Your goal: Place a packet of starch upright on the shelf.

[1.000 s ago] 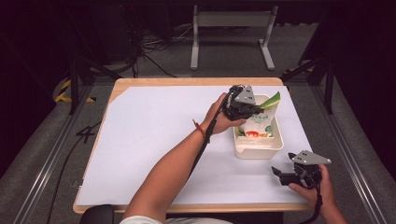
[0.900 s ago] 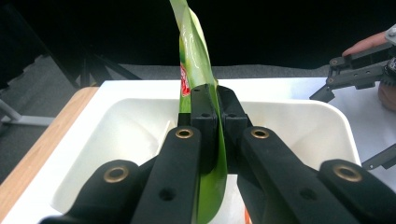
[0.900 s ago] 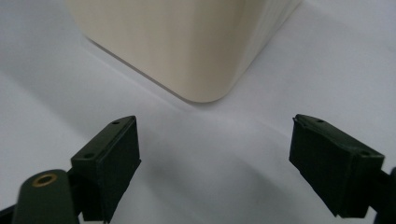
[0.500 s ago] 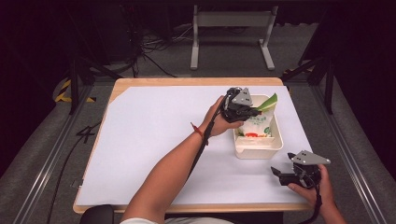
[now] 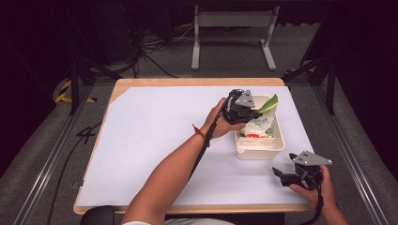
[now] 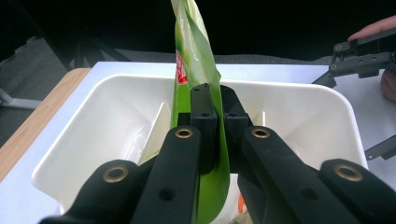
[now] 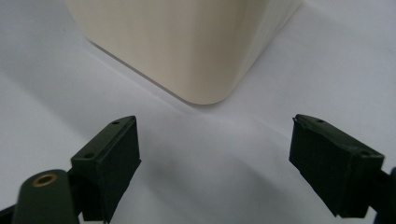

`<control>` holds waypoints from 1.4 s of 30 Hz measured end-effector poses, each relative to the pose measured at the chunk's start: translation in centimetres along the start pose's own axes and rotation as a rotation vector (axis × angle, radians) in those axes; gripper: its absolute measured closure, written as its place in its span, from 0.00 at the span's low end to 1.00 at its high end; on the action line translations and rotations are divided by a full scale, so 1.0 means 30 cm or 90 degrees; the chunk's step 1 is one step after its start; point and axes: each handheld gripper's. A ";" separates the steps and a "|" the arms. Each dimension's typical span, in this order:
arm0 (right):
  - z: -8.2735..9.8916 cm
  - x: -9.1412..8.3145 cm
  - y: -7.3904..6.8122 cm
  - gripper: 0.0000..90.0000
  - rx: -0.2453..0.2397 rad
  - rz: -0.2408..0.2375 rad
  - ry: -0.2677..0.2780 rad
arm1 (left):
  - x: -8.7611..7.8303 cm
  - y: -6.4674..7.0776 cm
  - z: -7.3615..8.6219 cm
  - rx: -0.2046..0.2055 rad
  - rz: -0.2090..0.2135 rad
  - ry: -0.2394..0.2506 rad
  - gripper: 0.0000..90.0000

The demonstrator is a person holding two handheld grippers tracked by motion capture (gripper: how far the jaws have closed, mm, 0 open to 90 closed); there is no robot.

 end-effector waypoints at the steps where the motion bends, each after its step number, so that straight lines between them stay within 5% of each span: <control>1: 0.000 -0.001 0.000 0.17 0.000 0.000 0.000 | -0.002 0.002 -0.002 -0.003 -0.002 -0.002 0.97; 11: -0.001 -0.002 -0.003 0.17 -0.006 0.001 0.001 | -0.014 0.004 -0.025 0.003 -0.009 -0.027 0.95; 17: 0.001 -0.003 -0.001 0.18 -0.009 -0.002 0.001 | -0.094 0.020 -0.037 0.010 -0.019 0.014 0.90; 28: -0.001 -0.002 -0.003 0.18 -0.013 0.002 0.000 | -0.151 0.047 -0.033 0.034 -0.046 -0.011 0.83; 35: 0.000 -0.003 -0.002 0.18 -0.013 0.002 0.000 | -0.181 0.057 -0.015 0.028 -0.057 -0.010 0.72; 42: -0.001 0.000 -0.005 0.18 -0.017 0.003 -0.003 | -0.170 0.056 0.024 0.022 -0.104 -0.050 0.49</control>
Point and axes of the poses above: each handheld gripper's, and its own axes: x roughly forward along the jaws, z roughly out of its underside, y roughly to its right, and after that the axes turned 15 degrees about z, right-handed
